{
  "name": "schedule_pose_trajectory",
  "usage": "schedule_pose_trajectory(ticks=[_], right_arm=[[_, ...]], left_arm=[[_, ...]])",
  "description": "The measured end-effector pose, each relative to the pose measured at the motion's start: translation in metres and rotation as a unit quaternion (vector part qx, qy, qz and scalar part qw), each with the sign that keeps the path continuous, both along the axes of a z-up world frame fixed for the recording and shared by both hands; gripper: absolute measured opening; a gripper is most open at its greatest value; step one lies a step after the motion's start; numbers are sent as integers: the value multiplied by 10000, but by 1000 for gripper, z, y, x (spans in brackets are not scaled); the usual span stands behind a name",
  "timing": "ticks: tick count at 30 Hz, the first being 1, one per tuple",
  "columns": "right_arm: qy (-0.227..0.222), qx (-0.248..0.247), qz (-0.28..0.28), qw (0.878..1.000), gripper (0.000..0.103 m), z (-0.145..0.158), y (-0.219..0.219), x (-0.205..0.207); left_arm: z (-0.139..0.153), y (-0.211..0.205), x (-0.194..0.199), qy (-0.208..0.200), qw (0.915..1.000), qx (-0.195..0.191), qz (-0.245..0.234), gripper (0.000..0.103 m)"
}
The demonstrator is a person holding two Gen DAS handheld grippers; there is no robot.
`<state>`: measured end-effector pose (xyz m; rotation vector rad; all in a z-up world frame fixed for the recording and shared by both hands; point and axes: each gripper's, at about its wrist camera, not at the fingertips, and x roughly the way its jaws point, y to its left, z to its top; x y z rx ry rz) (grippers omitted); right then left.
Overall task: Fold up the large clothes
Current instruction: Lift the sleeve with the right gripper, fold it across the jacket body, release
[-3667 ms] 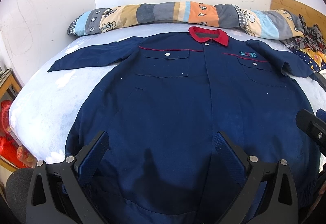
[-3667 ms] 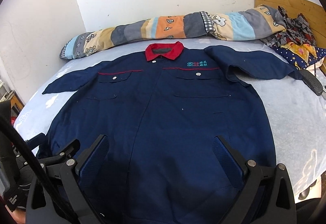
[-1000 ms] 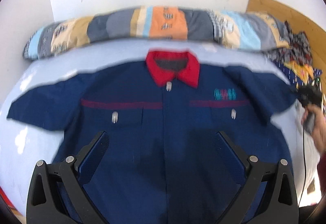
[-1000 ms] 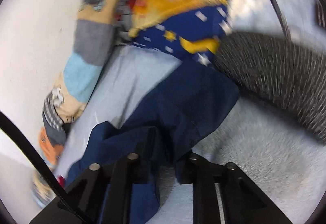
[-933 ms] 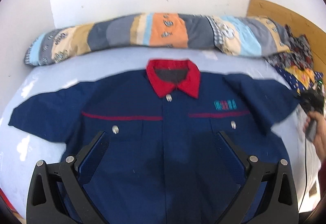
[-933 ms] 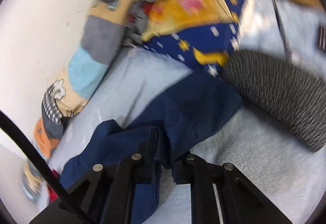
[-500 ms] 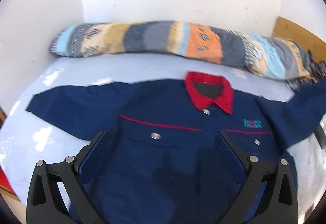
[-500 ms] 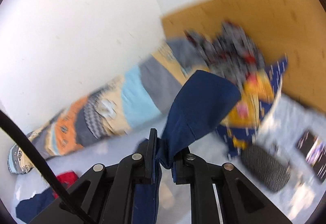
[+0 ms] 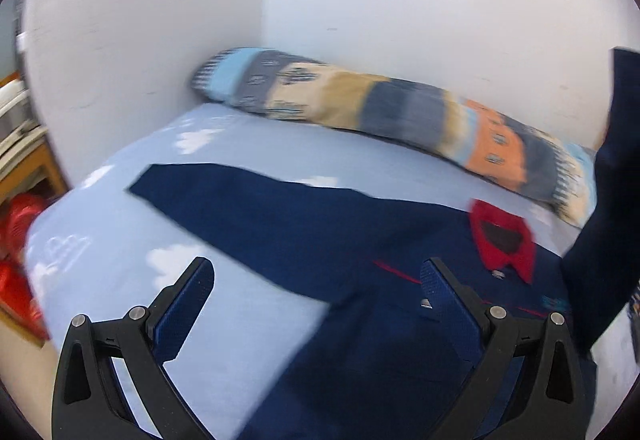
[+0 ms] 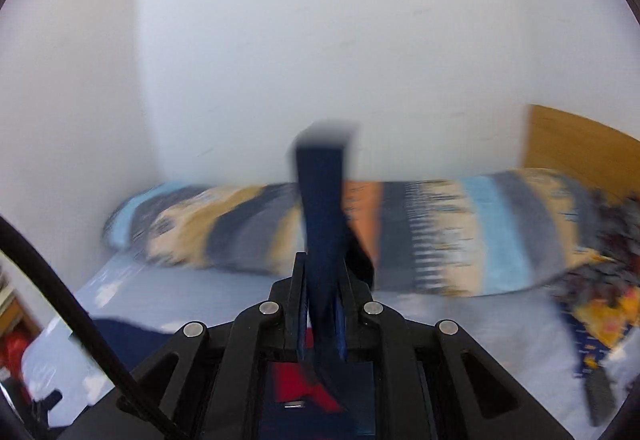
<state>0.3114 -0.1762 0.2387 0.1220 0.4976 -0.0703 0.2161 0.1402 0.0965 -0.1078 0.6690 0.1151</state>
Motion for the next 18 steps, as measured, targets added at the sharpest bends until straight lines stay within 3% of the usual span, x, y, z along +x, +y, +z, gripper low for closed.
schedule_pose_trajectory(ticks=[5,11,12,13,14,15,17,18], right_arm=[[584,-68,751,9954,12,-81,118,49],[1667,-343,1207,9780,12,-236,227,81],[1810,-434,1256,9745,22,-256,238,81],[2063,-473,1443,9666,39,-277,252,81],[2276,-387,1666,9586,42,-294,255,82],[2364,-191,1883,9530,42,-302,259,78],[2204,-53,2181,9507,43,-292,262,68],[1959,42,2280,9537,52,-278,253,64]], left_arm=[[-1,54,-3,61,9978,-63,662,103],[-10,89,0,221,9935,-194,1096,103],[-11,92,1,244,9931,-230,1122,103],[-12,93,1,245,9929,-264,1130,103],[-12,94,2,228,9927,-238,1162,103],[-12,93,4,212,9925,-206,1188,103],[-10,93,2,164,9923,-265,1198,103],[-9,94,1,140,9919,-294,1227,103]])
